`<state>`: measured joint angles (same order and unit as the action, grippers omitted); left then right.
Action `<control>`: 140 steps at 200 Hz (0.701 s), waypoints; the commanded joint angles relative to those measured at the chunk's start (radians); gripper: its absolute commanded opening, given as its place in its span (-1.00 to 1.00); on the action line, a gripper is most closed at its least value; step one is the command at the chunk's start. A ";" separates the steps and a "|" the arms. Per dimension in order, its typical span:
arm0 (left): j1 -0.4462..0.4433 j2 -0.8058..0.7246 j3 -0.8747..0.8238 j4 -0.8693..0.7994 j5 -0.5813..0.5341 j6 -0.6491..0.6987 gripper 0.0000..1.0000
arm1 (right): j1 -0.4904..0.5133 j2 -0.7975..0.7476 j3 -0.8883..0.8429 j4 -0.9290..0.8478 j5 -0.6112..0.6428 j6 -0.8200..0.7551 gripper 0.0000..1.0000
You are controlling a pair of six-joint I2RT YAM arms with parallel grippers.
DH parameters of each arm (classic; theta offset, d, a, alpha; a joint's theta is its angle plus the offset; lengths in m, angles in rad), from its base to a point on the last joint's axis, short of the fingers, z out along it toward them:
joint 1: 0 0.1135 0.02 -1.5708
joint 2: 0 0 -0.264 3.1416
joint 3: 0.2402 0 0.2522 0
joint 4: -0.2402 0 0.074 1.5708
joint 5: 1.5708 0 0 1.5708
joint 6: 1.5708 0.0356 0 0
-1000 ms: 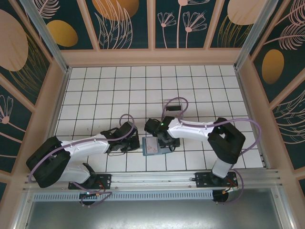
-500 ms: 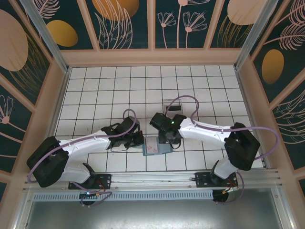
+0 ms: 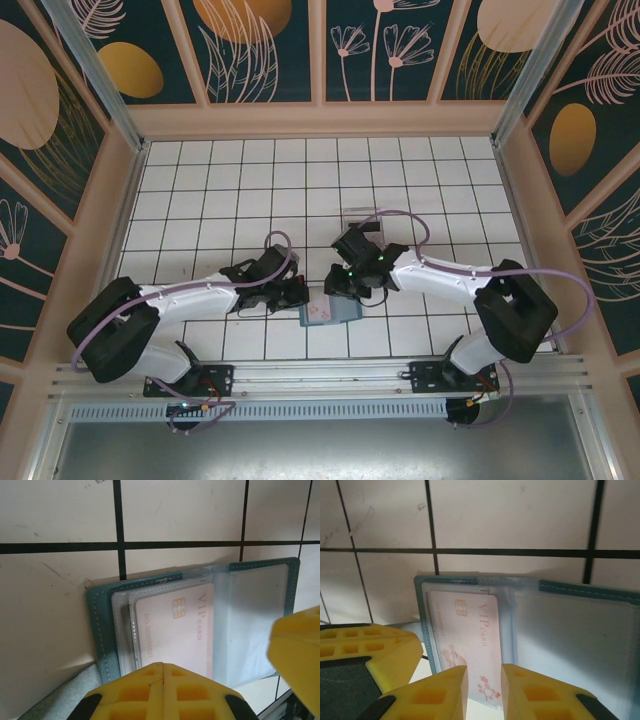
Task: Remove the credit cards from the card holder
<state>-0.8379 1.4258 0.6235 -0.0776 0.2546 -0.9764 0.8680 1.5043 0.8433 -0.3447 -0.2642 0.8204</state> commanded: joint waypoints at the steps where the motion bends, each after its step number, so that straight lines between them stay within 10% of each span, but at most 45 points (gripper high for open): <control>1: -0.004 0.028 -0.014 0.050 0.048 -0.010 -1.00 | -0.011 0.033 -0.033 0.135 -0.122 -0.021 -0.53; 140: -0.005 0.100 -0.015 -0.016 0.037 0.019 -1.00 | -0.013 0.121 -0.067 0.148 -0.105 -0.031 -0.57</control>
<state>-0.8379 1.5047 0.6205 -0.0494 0.2920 -0.9760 0.8597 1.6093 0.7944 -0.2054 -0.3756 0.8089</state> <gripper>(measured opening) 0.053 0.213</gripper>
